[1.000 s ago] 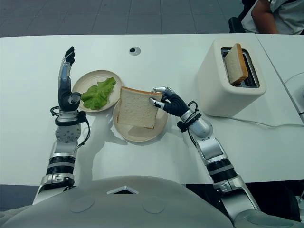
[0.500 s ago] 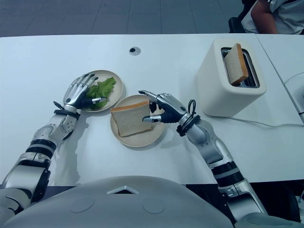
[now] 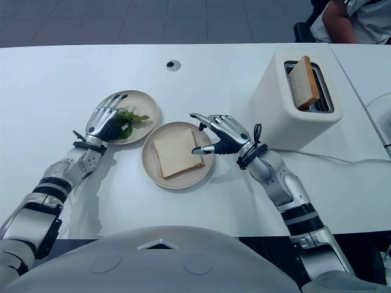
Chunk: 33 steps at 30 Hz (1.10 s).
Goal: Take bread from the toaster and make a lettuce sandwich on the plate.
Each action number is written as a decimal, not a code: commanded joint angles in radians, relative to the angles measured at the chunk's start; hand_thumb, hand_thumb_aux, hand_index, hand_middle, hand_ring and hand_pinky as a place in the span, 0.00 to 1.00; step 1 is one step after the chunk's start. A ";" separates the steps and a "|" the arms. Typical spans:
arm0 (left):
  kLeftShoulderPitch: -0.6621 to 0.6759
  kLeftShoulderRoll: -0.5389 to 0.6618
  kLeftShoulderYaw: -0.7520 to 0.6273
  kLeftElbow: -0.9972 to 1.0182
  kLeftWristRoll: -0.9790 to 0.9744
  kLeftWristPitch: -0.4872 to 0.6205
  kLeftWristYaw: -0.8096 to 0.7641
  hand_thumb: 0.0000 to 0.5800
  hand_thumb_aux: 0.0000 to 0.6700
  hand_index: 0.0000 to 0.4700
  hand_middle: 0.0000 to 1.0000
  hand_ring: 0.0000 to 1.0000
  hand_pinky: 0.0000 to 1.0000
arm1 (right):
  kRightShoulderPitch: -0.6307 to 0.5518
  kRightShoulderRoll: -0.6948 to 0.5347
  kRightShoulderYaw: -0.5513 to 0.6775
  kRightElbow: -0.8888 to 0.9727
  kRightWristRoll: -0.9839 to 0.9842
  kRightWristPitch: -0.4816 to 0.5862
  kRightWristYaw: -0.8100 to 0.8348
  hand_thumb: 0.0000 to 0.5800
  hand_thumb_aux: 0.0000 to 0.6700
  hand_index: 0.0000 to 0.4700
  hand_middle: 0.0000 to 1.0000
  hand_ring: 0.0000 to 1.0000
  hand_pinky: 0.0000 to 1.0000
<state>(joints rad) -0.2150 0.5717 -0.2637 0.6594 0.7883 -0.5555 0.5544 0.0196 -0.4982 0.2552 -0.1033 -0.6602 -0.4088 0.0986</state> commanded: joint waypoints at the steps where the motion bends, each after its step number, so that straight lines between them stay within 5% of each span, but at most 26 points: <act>1: 0.094 -0.058 -0.017 -0.222 -0.184 -0.142 -0.114 0.99 0.91 0.91 0.00 0.00 0.00 | -0.011 -0.004 -0.049 -0.016 0.049 0.005 -0.007 0.00 0.00 0.00 0.35 0.35 0.35; 3: 0.132 -0.108 -0.089 -0.307 -0.235 -0.190 -0.210 0.93 0.73 0.73 0.00 0.00 0.00 | -0.010 -0.010 -0.077 -0.021 0.068 0.007 -0.009 0.00 0.00 0.00 0.35 0.35 0.35; 9: 0.129 -0.199 -0.212 -0.210 -0.158 -0.186 -0.325 0.94 0.76 0.76 0.00 0.00 0.00 | -0.002 -0.022 -0.202 -0.099 0.102 -0.012 -0.066 0.00 0.00 0.00 0.35 0.35 0.35; 11: 0.116 -0.207 -0.240 -0.165 -0.117 -0.178 -0.336 0.69 0.45 0.45 0.00 0.00 0.00 | 0.001 -0.030 -0.320 -0.156 0.122 -0.011 -0.121 0.00 0.00 0.00 0.33 0.33 0.33; 12: 0.110 -0.205 -0.249 -0.149 -0.101 -0.174 -0.337 0.15 0.08 0.08 0.00 0.00 0.00 | 0.009 -0.031 -0.374 -0.185 0.131 -0.007 -0.142 0.00 0.00 0.00 0.33 0.33 0.33; 13: 0.109 -0.200 -0.250 -0.144 -0.093 -0.169 -0.337 0.00 0.00 0.00 0.00 0.00 0.00 | 0.015 -0.035 -0.427 -0.217 0.140 -0.003 -0.154 0.00 0.00 0.00 0.32 0.32 0.32; 19: 0.129 -0.152 -0.210 -0.246 -0.070 -0.139 -0.330 0.00 0.00 0.00 0.00 0.00 0.00 | 0.064 -0.068 -0.633 -0.256 0.070 0.046 -0.203 0.00 0.00 0.00 0.24 0.24 0.24; 23: 0.158 -0.130 -0.192 -0.352 -0.057 -0.106 -0.351 0.00 0.00 0.00 0.00 0.00 0.00 | 0.098 -0.095 -0.626 -0.110 -0.109 0.190 -0.217 0.00 0.00 0.00 0.00 0.00 0.00; 32: 0.202 -0.091 -0.135 -0.543 -0.038 -0.048 -0.382 0.00 0.00 0.00 0.00 0.00 0.00 | 0.125 -0.145 -0.523 0.081 -0.258 0.347 -0.227 0.00 0.00 0.00 0.00 0.00 0.00; 33: 0.208 -0.088 -0.126 -0.557 -0.038 -0.043 -0.381 0.00 0.00 0.00 0.00 0.00 0.00 | 0.126 -0.148 -0.513 0.083 -0.248 0.349 -0.217 0.32 0.18 0.18 0.00 0.00 0.00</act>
<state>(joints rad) -0.0227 0.4693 -0.4084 0.1301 0.7367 -0.6155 0.1839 0.1305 -0.6320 -0.2873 -0.0566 -0.9057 -0.0712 -0.1527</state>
